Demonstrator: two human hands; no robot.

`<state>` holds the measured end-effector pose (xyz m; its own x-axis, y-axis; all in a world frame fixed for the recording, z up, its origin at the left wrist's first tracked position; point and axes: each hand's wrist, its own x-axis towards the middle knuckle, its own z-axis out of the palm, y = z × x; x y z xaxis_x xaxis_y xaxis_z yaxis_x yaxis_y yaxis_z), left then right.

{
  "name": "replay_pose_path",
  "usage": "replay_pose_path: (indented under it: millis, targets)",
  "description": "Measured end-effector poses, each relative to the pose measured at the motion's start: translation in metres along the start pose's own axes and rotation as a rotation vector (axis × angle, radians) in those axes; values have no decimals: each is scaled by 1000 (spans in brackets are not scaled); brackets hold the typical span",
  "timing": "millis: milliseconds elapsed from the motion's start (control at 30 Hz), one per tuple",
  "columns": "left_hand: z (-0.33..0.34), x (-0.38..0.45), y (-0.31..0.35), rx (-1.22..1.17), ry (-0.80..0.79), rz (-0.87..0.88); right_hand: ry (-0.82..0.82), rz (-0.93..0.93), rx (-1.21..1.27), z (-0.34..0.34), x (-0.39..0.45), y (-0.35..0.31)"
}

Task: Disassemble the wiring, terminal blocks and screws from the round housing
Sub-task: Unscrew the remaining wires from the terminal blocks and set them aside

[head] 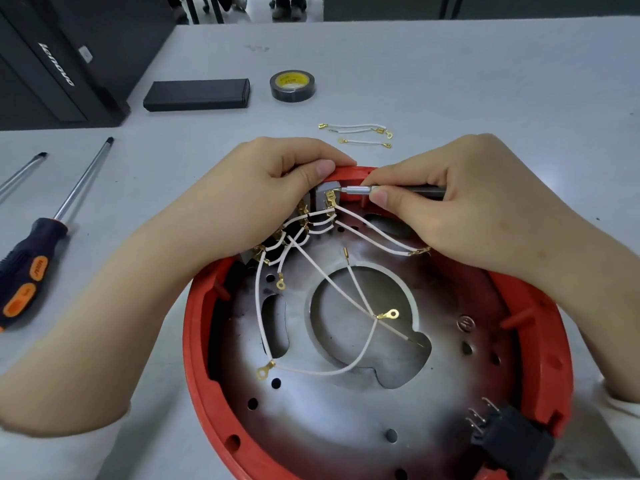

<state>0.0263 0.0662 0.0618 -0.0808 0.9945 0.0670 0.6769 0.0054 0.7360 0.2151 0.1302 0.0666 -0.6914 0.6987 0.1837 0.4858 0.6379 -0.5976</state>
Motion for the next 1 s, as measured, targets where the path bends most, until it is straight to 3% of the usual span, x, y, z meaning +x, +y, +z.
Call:
replay_pose_path:
  millis: [1000]
  targets:
    - [-1, 2, 1, 64, 13, 40, 7, -31, -36, 1, 1, 3]
